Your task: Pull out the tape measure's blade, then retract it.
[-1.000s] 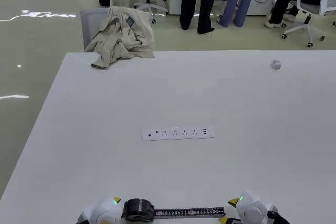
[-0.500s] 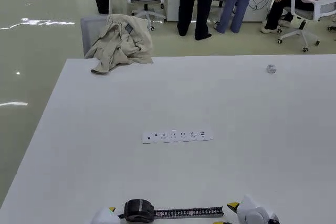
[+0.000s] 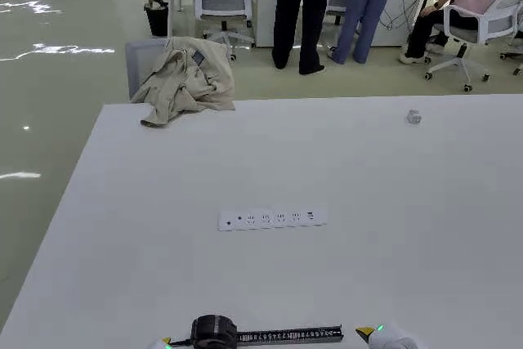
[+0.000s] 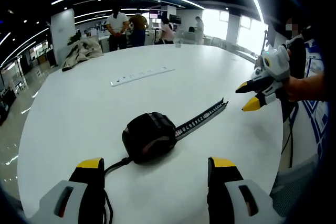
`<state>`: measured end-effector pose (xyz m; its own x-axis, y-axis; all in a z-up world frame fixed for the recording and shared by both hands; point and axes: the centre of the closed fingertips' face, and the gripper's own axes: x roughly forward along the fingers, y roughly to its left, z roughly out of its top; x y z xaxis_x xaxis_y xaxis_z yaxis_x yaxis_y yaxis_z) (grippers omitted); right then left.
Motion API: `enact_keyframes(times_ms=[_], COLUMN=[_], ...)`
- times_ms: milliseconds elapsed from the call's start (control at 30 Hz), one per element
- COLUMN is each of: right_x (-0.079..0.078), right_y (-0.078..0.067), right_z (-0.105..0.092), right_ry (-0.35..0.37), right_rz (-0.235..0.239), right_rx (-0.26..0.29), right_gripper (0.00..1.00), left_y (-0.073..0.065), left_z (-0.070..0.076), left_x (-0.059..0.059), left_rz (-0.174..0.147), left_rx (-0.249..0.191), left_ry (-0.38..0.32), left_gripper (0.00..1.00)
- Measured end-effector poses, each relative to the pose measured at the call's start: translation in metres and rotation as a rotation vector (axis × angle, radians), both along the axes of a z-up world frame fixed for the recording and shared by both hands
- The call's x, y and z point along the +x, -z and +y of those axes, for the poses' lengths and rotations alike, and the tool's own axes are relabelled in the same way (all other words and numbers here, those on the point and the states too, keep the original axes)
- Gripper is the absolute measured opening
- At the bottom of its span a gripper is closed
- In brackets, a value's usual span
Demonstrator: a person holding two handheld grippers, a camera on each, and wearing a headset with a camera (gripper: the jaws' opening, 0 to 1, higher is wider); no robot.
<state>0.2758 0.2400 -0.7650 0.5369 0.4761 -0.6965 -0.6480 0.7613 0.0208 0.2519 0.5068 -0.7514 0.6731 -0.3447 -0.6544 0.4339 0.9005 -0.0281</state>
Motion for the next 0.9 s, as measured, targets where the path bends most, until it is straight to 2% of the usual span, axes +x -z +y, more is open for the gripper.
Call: enact_keyframes(times_ms=[200, 300, 367, 433, 500, 533, 567, 733, 900], right_x=[-0.009, -0.015, -0.016, -0.018, -0.020, -0.021, -0.022, -0.028, -0.037], right_y=[-0.005, -0.010, -0.011, -0.012, -0.013, -0.014, -0.016, -0.021, -0.027], right_z=[0.005, 0.009, 0.008, 0.006, 0.003, 0.002, 0.001, -0.002, 0.003], right_ry=[0.044, 0.052, 0.069, 0.090, 0.113, 0.118, 0.132, 0.161, 0.179], right_rz=[0.001, -0.004, -0.003, -0.003, -0.001, -0.002, -0.009, -0.016, -0.017], right_rx=[0.053, 0.061, 0.065, 0.070, 0.071, 0.074, 0.072, 0.079, 0.094], right_gripper=[0.57, 0.57, 0.60, 0.63, 0.65, 0.66, 0.66, 0.68, 0.69], left_y=[-0.006, -0.008, -0.009, -0.012, -0.013, -0.012, -0.013, -0.017, -0.020], left_z=[-0.002, -0.003, -0.002, -0.003, -0.003, -0.004, -0.003, 0.004, 0.004], left_x=[-0.004, -0.008, -0.010, -0.012, -0.015, -0.017, -0.019, -0.029, -0.040], left_rz=[-0.020, -0.022, -0.028, -0.025, -0.024, -0.014, -0.008, -0.011, -0.007], left_rx=[-0.011, -0.024, -0.016, -0.038, -0.037, -0.051, -0.047, -0.066, -0.087], left_ry=[-0.027, -0.038, -0.048, -0.067, -0.066, -0.069, -0.077, -0.118, -0.146], left_gripper=[0.78, 0.80, 0.80, 0.81, 0.81, 0.81, 0.81, 0.85, 0.86])
